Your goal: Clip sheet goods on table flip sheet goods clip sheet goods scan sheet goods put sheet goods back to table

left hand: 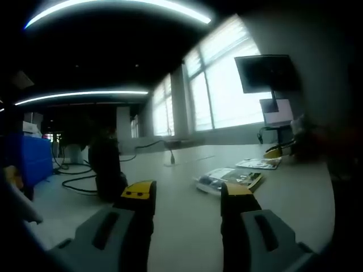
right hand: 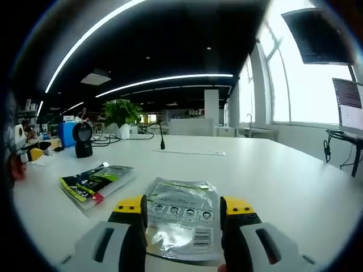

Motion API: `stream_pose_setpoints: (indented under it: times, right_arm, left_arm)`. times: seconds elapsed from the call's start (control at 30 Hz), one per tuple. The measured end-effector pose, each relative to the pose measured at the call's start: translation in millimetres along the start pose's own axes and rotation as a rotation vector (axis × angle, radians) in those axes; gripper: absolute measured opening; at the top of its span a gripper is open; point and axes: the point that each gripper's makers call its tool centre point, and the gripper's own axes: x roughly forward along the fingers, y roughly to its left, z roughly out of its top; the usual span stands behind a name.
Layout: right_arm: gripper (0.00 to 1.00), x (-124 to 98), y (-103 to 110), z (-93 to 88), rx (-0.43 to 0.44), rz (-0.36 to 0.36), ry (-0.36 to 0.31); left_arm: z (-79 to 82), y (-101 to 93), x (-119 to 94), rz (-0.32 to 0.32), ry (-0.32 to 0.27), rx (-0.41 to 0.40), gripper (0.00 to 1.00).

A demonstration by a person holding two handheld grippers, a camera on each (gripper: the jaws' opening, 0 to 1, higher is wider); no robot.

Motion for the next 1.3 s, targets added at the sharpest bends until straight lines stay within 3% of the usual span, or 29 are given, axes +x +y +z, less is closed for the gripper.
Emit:
stream_pose_setpoints:
  times: [0.13,0.23,0.37,0.53,0.7,0.87,1.1,1.2,1.3]
  right_arm:
    - [0.45,6.1,-1.3,-3.9,-0.046,0.033,0.049]
    - [0.48,15.8,-7.5,6.5,-0.048,0.057,0.065]
    - [0.44,30.3,-16.9,20.0,-0.054,0.075,0.082]
    - [0.43,41.7,-25.4,26.2,-0.136,0.111,0.127]
    - [0.38,52.8,-35.5,31.1,-0.157,0.124,0.151]
    - [0.34,61.8,-35.9,24.7,-0.156,0.162,0.19]
    - [0.32,71.6,-41.0,15.9,-0.186,0.182,0.24]
    - [0.3,76.1,-39.0,16.1,-0.196,0.198,0.25]
    - [0.3,82.7,-39.9,13.7,-0.214,0.215,0.263]
  left_arm:
    - [0.0,1.4,-0.3,0.008,0.001,-0.001,0.39]
    - [0.3,1.8,-0.6,0.01,-0.001,-0.004,0.39]
    - [0.3,2.5,-0.6,0.012,-0.002,-0.011,0.39]
    - [-0.1,3.6,-0.5,0.014,-0.001,-0.02,0.38]
    - [-0.2,5.0,-0.7,0.018,-0.001,-0.032,0.38]
    - [-1.0,5.9,-0.9,0.019,0.002,-0.042,0.38]
    - [-2.2,16.5,2.0,0.034,0.009,-0.128,0.37]
    - [0.7,7.5,7.5,-0.007,0.025,-0.042,0.37]
    - [6.1,5.8,13.4,-0.019,0.008,-0.032,0.37]
